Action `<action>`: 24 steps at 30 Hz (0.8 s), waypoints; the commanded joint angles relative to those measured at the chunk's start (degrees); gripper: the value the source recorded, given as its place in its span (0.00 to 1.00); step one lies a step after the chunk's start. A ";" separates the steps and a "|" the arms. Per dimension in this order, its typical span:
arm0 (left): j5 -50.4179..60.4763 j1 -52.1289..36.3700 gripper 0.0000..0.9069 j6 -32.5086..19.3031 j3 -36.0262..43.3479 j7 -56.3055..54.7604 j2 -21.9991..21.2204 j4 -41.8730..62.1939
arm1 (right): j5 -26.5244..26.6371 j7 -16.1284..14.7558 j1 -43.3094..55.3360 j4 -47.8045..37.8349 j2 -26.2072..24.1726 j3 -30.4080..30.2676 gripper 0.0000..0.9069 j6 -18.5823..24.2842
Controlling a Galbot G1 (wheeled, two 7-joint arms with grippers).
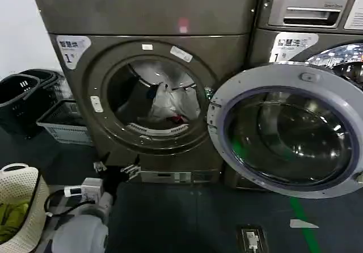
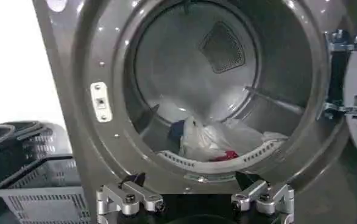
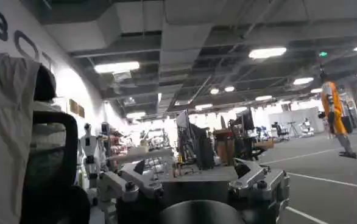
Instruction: Grasp the clothes from the dryer.
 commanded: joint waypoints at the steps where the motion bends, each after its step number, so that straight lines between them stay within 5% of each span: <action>1: 0.01 0.06 1.00 2.81 -0.03 0.03 -0.03 -0.03 | 0.22 0.12 -0.04 0.06 -0.02 0.05 1.00 0.23; 24: 0.32 -0.13 1.00 2.81 0.72 -0.30 -0.25 0.38 | 0.18 0.40 0.54 0.11 0.39 -0.36 1.00 0.45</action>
